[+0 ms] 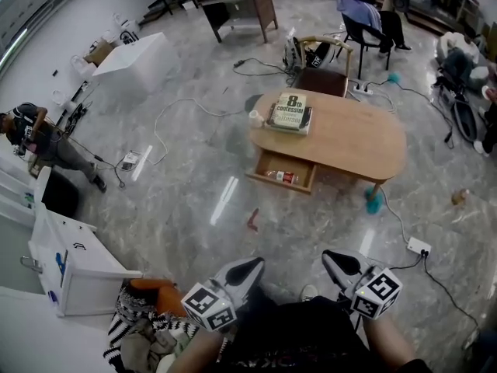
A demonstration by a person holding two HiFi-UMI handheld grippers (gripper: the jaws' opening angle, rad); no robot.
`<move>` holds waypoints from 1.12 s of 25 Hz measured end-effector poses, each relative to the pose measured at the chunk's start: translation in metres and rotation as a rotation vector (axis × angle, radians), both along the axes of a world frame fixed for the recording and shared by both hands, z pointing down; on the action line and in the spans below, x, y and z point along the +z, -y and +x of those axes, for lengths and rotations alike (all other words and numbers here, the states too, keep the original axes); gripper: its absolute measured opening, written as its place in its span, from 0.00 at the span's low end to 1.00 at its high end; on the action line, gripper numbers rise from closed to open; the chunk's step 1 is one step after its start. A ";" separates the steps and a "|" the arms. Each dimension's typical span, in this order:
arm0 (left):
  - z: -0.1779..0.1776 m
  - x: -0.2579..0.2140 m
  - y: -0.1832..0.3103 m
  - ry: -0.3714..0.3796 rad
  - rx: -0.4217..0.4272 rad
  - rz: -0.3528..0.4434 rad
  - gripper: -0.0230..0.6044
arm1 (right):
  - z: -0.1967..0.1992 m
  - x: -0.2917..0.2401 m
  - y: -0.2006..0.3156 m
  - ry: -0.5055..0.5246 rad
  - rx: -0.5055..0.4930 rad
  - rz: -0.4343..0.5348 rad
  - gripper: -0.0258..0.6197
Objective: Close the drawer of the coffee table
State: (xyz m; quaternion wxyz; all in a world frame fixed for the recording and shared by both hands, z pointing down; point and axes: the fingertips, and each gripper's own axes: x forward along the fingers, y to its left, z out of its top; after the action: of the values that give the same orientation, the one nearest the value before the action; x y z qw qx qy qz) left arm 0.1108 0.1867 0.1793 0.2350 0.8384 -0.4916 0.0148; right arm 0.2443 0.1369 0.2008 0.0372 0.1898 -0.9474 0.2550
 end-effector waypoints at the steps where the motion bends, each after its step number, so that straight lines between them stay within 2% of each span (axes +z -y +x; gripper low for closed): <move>1: -0.004 0.002 0.003 -0.004 0.013 0.003 0.03 | -0.003 0.000 0.002 -0.005 0.014 -0.001 0.04; 7: -0.055 0.009 0.020 -0.040 0.074 -0.005 0.03 | -0.042 -0.003 0.012 -0.035 0.118 0.001 0.04; 11: -0.106 0.017 0.034 -0.055 0.120 -0.023 0.03 | -0.084 -0.002 0.023 -0.047 0.195 -0.023 0.04; 19: -0.205 0.029 0.062 -0.060 0.171 -0.034 0.03 | -0.172 0.000 0.036 -0.103 0.282 -0.045 0.04; 28: -0.265 0.043 0.079 -0.062 0.274 -0.058 0.03 | -0.227 0.007 0.045 -0.123 0.390 -0.044 0.04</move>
State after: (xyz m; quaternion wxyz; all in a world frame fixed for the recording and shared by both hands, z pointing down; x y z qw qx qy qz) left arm -0.1542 0.1080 0.2225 0.2700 0.8906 -0.3644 0.0350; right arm 0.0169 0.0914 0.2077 0.0493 0.3838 -0.8828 0.2661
